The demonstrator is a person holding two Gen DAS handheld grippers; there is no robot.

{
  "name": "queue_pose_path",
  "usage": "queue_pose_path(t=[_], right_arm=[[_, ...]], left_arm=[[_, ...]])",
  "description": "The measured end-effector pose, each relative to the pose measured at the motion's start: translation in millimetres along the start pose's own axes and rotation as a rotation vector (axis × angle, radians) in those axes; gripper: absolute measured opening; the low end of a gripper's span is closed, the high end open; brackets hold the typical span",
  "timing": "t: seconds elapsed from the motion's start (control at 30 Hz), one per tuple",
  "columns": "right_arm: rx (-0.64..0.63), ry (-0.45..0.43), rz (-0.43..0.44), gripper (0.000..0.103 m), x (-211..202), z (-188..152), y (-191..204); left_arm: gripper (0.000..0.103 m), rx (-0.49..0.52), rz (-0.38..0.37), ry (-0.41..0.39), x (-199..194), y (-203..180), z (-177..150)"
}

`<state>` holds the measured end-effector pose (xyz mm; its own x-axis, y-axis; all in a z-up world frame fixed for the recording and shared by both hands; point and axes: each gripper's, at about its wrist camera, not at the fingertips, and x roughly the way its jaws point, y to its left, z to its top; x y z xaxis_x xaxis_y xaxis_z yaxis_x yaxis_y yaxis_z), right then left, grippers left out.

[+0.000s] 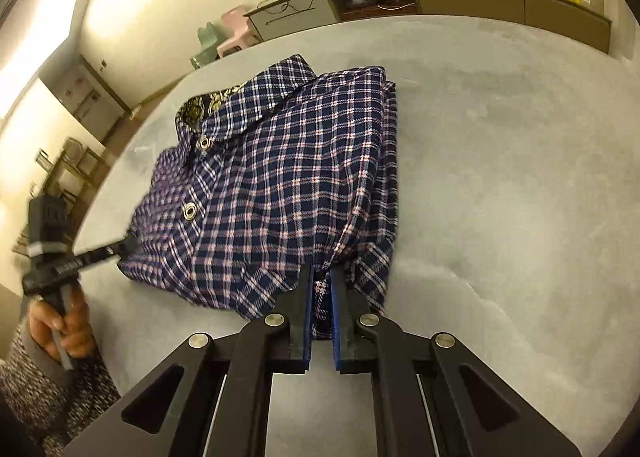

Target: Fold clothes

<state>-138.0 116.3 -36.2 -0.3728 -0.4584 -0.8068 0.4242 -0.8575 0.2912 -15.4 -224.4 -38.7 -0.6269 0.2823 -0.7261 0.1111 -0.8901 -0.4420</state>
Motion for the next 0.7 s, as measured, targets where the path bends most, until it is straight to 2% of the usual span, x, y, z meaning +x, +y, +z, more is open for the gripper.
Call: queue_pose_path(t=[0.13, 0.17, 0.2, 0.27, 0.3, 0.33, 0.4, 0.43, 0.47, 0.57, 0.7], right_arm=[[-0.053, 0.014, -0.103, 0.008, -3, -6, 7], [-0.059, 0.023, -0.123, 0.009, -2, -7, 7], [-0.064, 0.024, -0.148, 0.015, -4, -7, 7], [-0.080, -0.057, -0.233, 0.021, -22, 0, 14], [-0.090, -0.106, -0.266, 0.022, -31, 4, 19], [-0.098, -0.152, -0.271, 0.024, -39, 9, 23], [-0.124, -0.229, -0.210, 0.026, -49, 18, 33], [-0.140, -0.232, -0.171, 0.026, -47, 20, 36], [-0.155, -0.216, -0.124, 0.026, -40, 20, 37], [-0.136, -0.047, -0.069, 0.025, 3, 9, 25], [-0.175, -0.035, -0.146, 0.024, 22, -9, 26]], left_arm=[[0.016, 0.052, 0.088, -0.099, -20, -13, 13], [0.016, 0.074, 0.090, -0.108, -25, -15, 14], [0.016, 0.105, 0.074, -0.109, -27, -22, 14], [0.023, 0.161, 0.043, -0.095, -27, -35, 12], [0.023, 0.178, 0.041, -0.075, -19, -40, 11], [0.023, 0.195, 0.039, -0.055, -11, -46, 10], [0.023, 0.229, 0.035, -0.015, 6, -57, 7], [0.023, 0.245, 0.033, 0.006, 14, -62, 6], [0.023, 0.262, 0.031, 0.026, 22, -67, 5], [0.023, 0.272, 0.064, 0.063, 37, -63, 3], [0.023, 0.272, 0.063, 0.070, 38, -62, 10]])
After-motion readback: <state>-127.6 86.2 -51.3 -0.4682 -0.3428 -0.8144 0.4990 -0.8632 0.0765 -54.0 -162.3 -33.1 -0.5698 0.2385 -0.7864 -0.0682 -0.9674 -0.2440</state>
